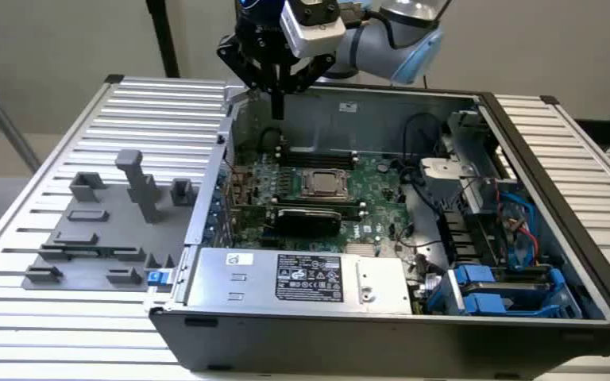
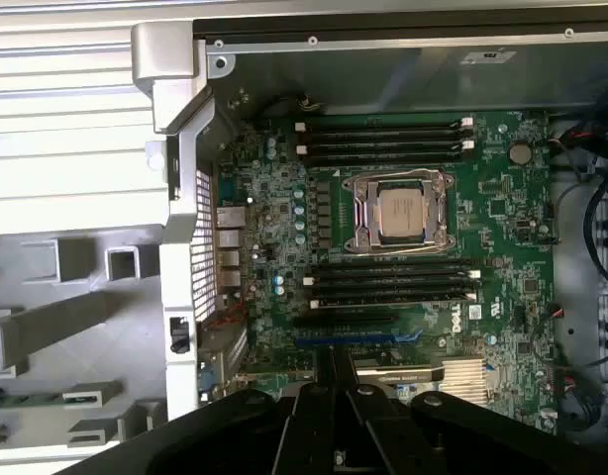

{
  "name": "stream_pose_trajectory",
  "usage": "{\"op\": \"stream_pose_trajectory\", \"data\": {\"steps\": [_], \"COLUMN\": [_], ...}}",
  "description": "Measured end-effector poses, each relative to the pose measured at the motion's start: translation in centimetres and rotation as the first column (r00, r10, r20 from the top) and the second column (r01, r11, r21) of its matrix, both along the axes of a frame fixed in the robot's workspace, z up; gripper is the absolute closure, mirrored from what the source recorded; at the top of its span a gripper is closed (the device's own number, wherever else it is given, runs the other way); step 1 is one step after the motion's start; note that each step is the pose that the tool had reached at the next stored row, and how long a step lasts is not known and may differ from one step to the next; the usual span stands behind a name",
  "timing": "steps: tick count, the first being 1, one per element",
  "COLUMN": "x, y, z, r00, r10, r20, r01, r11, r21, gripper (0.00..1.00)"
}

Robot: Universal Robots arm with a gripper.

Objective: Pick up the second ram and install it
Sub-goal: 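Reach for the second ram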

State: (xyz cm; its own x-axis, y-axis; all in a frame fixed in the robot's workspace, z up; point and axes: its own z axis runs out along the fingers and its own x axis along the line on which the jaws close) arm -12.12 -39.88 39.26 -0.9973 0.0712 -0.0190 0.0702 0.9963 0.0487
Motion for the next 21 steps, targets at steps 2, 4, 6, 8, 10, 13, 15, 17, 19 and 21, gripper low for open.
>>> {"op": "stream_pose_trajectory", "data": {"steps": [2, 4, 6, 8, 10, 13, 15, 17, 19, 21], "x": [0.0, 0.0, 0.0, 0.0, 0.0, -0.1, -0.6, -1.3, -2.1, -3.0], "y": [0.00, 0.00, 0.00, 0.00, 0.00, -0.04, -0.20, -0.49, -0.81, -1.12], "z": [0.00, 0.00, 0.00, 0.00, 0.00, 0.01, 0.00, -0.02, -0.03, -0.05], "r00": [1.0000, 1.0000, 1.0000, 1.0000, 1.0000, 1.0000, 1.0000, 1.0000, 1.0000, 1.0000], "r10": [0.000, 0.000, 0.000, 0.000, 0.000, 0.000, 0.000, 0.000, 0.000, 0.000], "r20": [0.0000, 0.0000, 0.0000, 0.0000, 0.0000, -0.0001, 0.0000, 0.0000, 0.0000, 0.0000], "r01": [0.000, 0.000, 0.000, 0.000, 0.000, 0.000, 0.000, 0.000, 0.000, 0.000], "r11": [1.0000, 1.0000, 1.0000, 1.0000, 1.0000, 1.0000, 1.0000, 1.0000, 1.0000, 1.0000], "r21": [0.0000, 0.0000, 0.0001, 0.0000, 0.0000, -0.0002, -0.0001, 0.0000, 0.0000, -0.0001], "gripper": [0.89, 0.89, 0.89, 0.89, 0.89, 0.89, 0.89, 0.89, 0.89, 0.89]}}
